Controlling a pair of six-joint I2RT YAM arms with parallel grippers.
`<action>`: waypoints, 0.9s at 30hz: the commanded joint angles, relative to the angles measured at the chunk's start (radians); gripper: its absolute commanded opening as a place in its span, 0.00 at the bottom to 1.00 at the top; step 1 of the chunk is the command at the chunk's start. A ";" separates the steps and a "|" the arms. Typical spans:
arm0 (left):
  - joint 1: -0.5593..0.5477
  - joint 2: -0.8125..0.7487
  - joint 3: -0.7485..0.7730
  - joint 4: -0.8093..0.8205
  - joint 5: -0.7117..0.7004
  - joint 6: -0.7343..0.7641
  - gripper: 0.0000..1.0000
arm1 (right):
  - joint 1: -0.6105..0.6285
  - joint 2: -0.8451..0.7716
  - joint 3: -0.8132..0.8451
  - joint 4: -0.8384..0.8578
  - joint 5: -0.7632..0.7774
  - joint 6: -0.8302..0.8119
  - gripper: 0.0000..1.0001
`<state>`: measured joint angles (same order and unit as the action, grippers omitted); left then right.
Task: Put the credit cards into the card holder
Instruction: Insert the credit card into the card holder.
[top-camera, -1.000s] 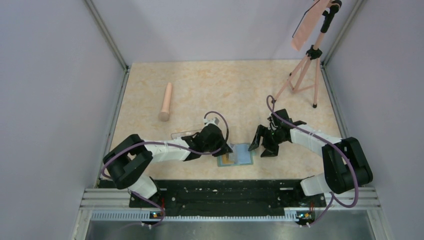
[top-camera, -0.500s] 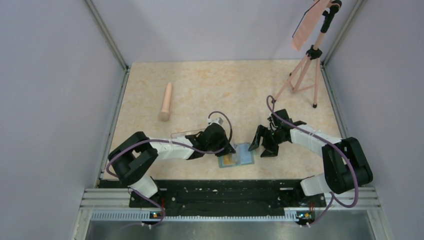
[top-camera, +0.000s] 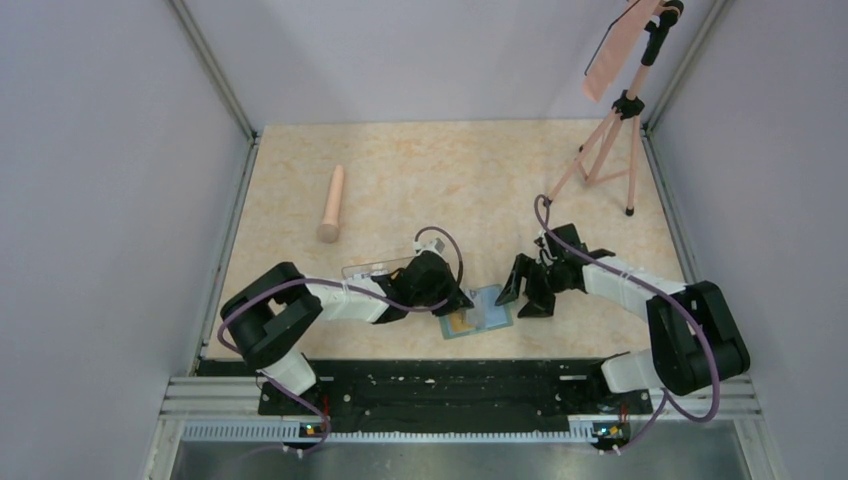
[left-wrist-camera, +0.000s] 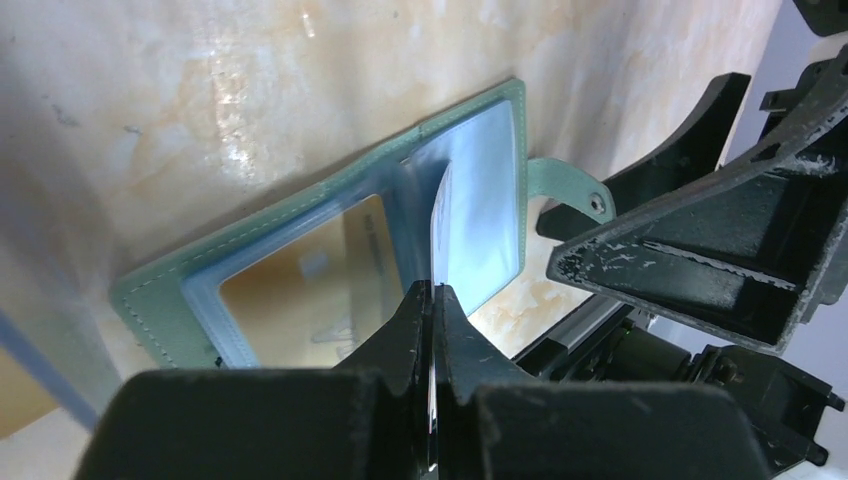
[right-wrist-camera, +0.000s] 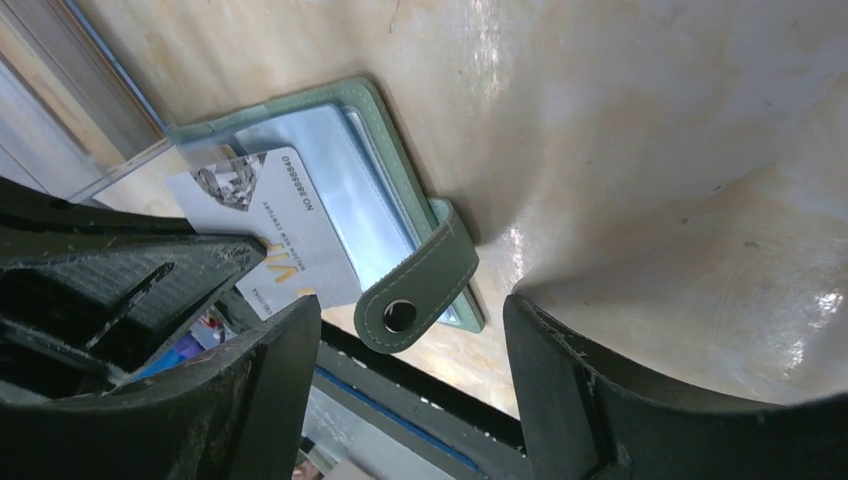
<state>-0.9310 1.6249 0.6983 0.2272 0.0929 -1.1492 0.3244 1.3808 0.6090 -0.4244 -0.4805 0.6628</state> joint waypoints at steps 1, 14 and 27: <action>-0.005 -0.033 -0.065 0.079 -0.053 -0.057 0.00 | 0.000 -0.017 -0.049 0.017 0.016 0.006 0.67; -0.003 -0.034 -0.110 0.174 -0.129 -0.091 0.00 | -0.001 -0.057 -0.039 -0.013 0.106 -0.028 0.61; -0.003 0.037 -0.045 0.159 -0.025 -0.074 0.00 | 0.002 -0.001 0.053 -0.042 0.247 -0.188 0.44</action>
<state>-0.9318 1.6463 0.6266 0.3950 0.0410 -1.2362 0.3244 1.3518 0.6235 -0.4644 -0.3344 0.5514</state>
